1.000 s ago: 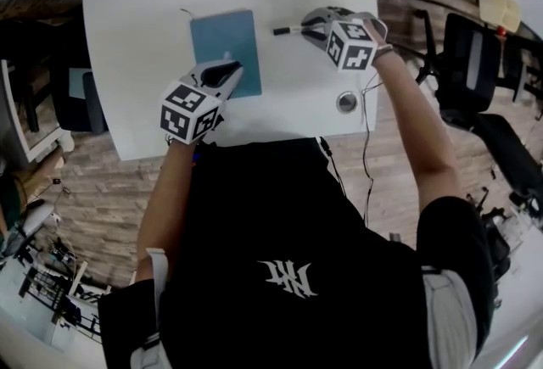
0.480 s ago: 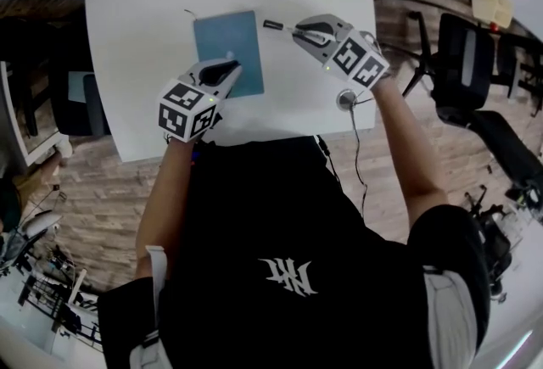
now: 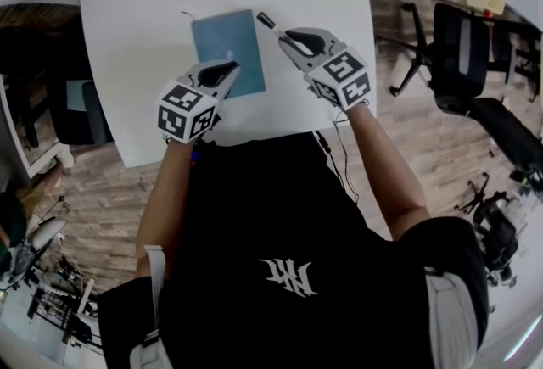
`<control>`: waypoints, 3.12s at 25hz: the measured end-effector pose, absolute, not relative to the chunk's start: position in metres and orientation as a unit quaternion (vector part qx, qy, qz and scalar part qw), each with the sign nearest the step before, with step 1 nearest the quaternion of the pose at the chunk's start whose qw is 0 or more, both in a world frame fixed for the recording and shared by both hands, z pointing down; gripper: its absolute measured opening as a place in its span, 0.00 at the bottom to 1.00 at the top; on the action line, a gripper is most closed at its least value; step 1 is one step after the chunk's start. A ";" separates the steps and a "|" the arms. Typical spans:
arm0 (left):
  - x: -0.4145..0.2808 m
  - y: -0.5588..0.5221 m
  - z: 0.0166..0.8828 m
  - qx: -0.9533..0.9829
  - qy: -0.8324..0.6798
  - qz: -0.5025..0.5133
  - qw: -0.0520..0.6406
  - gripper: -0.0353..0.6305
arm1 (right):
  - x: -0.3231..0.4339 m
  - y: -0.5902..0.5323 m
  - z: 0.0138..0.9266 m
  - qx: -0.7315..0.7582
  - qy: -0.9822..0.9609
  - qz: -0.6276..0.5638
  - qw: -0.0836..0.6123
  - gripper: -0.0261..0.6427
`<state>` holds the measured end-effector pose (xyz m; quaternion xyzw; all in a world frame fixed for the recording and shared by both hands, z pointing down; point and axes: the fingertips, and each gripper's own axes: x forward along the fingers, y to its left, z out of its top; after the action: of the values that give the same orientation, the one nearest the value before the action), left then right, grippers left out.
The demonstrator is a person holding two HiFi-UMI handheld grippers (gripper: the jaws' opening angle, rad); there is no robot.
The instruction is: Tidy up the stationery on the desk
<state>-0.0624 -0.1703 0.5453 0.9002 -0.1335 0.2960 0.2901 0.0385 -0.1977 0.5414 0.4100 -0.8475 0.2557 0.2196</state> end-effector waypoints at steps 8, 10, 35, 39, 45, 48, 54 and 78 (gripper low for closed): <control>-0.073 -0.177 0.551 0.901 -0.134 0.300 0.283 0.09 | 0.031 -0.188 0.583 0.498 -0.772 0.342 0.196 0.17; -0.076 -0.178 0.553 0.900 -0.137 0.301 0.284 0.09 | 0.029 -0.188 0.595 0.514 -0.755 0.355 0.198 0.17; -0.085 -0.182 0.554 0.900 -0.129 0.290 0.300 0.09 | 0.009 -0.180 0.637 0.548 -0.659 0.487 0.167 0.17; -0.087 -0.182 0.553 0.900 -0.131 0.290 0.300 0.09 | 0.008 -0.179 0.634 0.545 -0.663 0.483 0.172 0.17; -0.088 -0.180 0.552 0.900 -0.127 0.287 0.303 0.09 | 0.007 -0.180 0.634 0.535 -0.672 0.478 0.182 0.17; -0.089 -0.179 0.552 0.900 -0.128 0.286 0.302 0.09 | 0.007 -0.180 0.634 0.533 -0.675 0.475 0.188 0.17; -0.092 -0.178 0.553 0.899 -0.131 0.287 0.303 0.09 | 0.007 -0.180 0.633 0.532 -0.677 0.471 0.192 0.17; -0.092 -0.213 0.492 0.920 -0.196 0.205 0.271 0.09 | 0.002 -0.244 0.475 0.463 -0.839 0.276 0.081 0.14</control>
<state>-0.0925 -0.2128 0.4916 0.9198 -0.1956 0.2051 0.2714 0.0020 -0.2441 0.4754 0.4628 -0.8386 0.2755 0.0812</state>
